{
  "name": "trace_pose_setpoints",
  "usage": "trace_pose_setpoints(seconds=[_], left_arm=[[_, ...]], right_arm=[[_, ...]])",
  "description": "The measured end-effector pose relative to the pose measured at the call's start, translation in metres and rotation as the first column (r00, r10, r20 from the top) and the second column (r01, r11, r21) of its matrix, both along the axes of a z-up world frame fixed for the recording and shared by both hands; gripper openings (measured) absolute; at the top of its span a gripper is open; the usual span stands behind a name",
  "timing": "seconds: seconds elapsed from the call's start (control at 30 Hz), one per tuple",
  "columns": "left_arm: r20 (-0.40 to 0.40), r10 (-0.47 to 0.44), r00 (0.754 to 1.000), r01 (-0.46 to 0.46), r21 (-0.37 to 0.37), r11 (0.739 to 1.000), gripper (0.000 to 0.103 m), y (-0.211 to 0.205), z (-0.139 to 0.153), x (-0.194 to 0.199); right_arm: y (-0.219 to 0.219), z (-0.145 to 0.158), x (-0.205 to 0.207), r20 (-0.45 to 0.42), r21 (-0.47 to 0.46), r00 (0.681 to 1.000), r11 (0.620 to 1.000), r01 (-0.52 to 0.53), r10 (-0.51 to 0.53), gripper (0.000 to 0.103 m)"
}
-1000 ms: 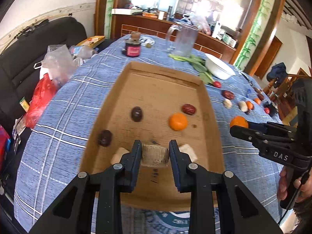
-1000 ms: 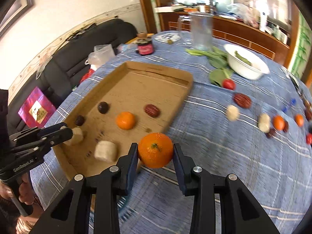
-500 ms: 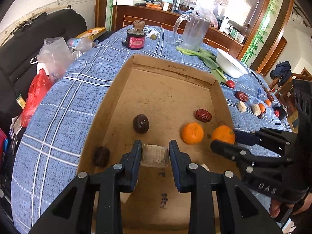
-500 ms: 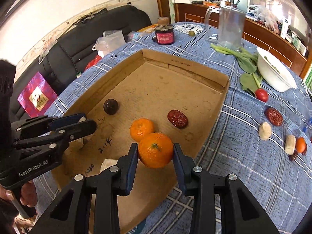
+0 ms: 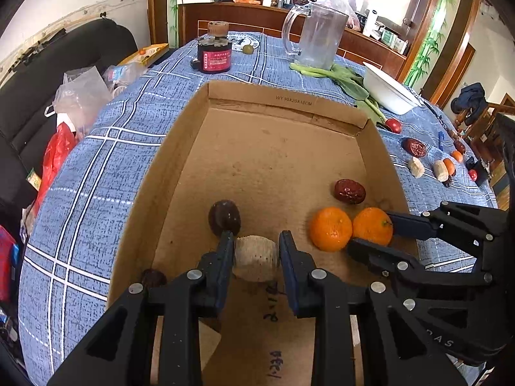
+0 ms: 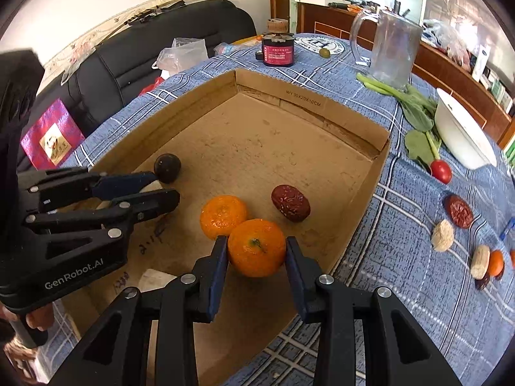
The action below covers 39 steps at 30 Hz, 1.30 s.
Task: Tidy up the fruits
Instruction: 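Carry the cork and tangerine into the cardboard tray and open both tools, then move the left tool toward a round brown cork while the right tool approaches a dark date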
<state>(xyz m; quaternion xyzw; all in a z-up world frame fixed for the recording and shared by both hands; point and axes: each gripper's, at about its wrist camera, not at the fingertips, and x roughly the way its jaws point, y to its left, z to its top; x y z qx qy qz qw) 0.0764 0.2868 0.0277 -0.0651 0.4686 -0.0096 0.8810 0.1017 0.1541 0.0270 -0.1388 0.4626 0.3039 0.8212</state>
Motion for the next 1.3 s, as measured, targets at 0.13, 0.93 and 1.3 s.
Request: trace_pose_setpoints(seconds=[0.13, 0.93, 1.3], left_arm=[[0.003, -0.009, 1.0, 0.009, 0.039, 0.999, 0.028, -0.005, -0.001, -0.003], [0.029, 0.053, 0.998, -0.054, 0.06, 0.997, 0.048, 0.0, 0.008, -0.026], [0.073, 0.115, 0.991, -0.118, 0.041, 0.992, 0.07, -0.006, 0.024, -0.051]], right_arm=[[-0.002, 0.0, -0.002, -0.002, 0.003, 1.0, 1.0, -0.01, 0.01, 0.039], [0.0, 0.012, -0.019, 0.077, -0.07, 0.997, 0.997, -0.013, 0.019, 0.05], [-0.038, 0.037, -0.049, 0.096, -0.017, 0.994, 0.999, 0.05, -0.048, 0.061]])
